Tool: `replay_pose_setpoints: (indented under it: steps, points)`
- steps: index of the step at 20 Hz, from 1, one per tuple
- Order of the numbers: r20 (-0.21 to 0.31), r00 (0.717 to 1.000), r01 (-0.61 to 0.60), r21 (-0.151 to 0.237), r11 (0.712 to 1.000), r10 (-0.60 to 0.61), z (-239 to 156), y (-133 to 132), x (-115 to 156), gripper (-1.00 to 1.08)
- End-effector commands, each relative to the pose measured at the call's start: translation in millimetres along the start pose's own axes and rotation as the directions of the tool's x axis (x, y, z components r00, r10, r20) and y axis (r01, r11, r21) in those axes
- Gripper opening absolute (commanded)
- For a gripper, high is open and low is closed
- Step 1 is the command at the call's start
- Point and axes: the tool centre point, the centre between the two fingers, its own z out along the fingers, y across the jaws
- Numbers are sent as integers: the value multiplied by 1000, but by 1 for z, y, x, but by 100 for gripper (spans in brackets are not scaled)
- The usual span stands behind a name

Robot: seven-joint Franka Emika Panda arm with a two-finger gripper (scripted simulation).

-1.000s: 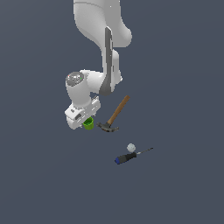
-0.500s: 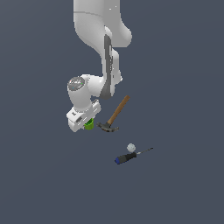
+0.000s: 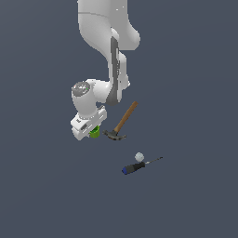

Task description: Pick up a designated object from a clutter of objects.

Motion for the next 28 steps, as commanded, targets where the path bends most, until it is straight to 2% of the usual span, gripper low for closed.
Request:
replay_pose_setpoints:
  steps: [1, 7, 14, 28]
  points:
    - [0, 1000, 0, 0, 1000, 0, -1, 0, 0, -100]
    - [0, 1000, 0, 0, 1000, 0, -13, -4, 0, -100]
    - [0, 1000, 0, 0, 1000, 0, -44, -14, -1, -100]
    - [1, 1000, 0, 0, 1000, 0, -154, -45, -4, -100]
